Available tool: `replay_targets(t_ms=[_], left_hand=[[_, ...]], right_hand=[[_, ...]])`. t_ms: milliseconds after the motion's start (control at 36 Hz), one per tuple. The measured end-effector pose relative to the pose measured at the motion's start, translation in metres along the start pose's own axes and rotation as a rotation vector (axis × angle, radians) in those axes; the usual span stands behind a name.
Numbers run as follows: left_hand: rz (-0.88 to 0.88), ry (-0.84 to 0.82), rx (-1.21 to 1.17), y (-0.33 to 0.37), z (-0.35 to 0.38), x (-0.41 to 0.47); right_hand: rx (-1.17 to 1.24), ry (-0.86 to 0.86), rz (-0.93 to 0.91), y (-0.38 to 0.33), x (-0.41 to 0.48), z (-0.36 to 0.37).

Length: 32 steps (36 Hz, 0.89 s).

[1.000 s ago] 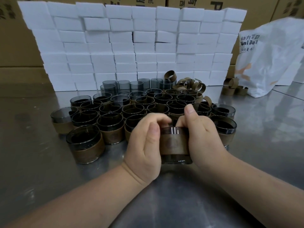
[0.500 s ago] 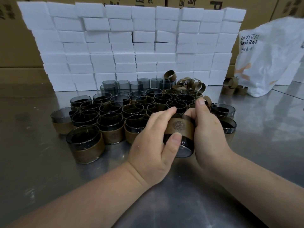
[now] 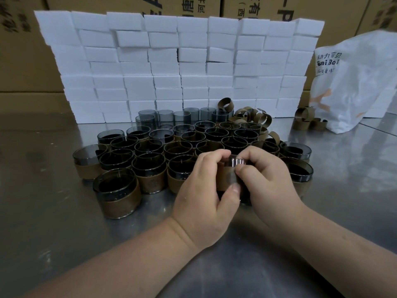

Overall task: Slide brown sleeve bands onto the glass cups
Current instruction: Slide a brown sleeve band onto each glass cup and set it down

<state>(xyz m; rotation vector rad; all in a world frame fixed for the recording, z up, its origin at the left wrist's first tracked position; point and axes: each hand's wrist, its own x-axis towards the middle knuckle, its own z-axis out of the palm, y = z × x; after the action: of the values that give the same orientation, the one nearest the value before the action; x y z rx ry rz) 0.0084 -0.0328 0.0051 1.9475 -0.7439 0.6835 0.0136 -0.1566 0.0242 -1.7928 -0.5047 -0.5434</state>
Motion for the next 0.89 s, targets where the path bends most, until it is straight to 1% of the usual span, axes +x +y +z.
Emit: replay_targets(t_ms=[111, 278, 417, 472, 528, 583, 639, 695, 722, 778, 833, 889], left_hand=[[-0.033, -0.009, -0.03, -0.001, 0.0, 0.001], [-0.023, -0.004, -0.015, -0.002, 0.001, 0.002], [-0.027, -0.018, -0.025, -0.002, 0.001, 0.002], [-0.018, -0.016, -0.038, -0.002, 0.001, 0.002], [-0.007, 0.003, -0.061, -0.003, 0.003, 0.001], [-0.032, 0.041, -0.09, -0.003, 0.004, -0.001], [-0.072, 0.049, -0.084, -0.005, 0.005, -0.001], [-0.094, 0.016, -0.039, -0.005, 0.007, 0.0], [-0.099, 0.002, -0.008, -0.006, 0.008, 0.001], [-0.106, -0.017, 0.067, -0.009, 0.011, 0.001], [-0.108, -0.049, 0.133, -0.01, 0.011, 0.003], [-0.069, -0.064, 0.181, -0.011, 0.011, 0.004]], right_hand=[[-0.155, -0.051, -0.087, -0.001, -0.002, 0.0], [-0.229, -0.046, -0.121, -0.003, 0.0, -0.004], [-0.304, -0.089, -0.166, -0.006, -0.001, -0.006], [-0.293, -0.099, -0.161, -0.009, 0.002, -0.008], [-0.217, -0.071, -0.136, -0.013, 0.009, -0.013], [-0.06, 0.022, -0.084, -0.02, 0.02, -0.017], [0.054, 0.162, -0.04, -0.027, 0.033, -0.022], [0.066, 0.274, -0.022, -0.032, 0.05, -0.025], [0.046, 0.301, -0.02, -0.035, 0.06, -0.024], [-0.004, 0.3, -0.009, -0.038, 0.082, -0.018], [-0.038, 0.24, 0.008, -0.036, 0.105, -0.004], [-0.065, 0.163, 0.055, -0.03, 0.127, 0.014]])
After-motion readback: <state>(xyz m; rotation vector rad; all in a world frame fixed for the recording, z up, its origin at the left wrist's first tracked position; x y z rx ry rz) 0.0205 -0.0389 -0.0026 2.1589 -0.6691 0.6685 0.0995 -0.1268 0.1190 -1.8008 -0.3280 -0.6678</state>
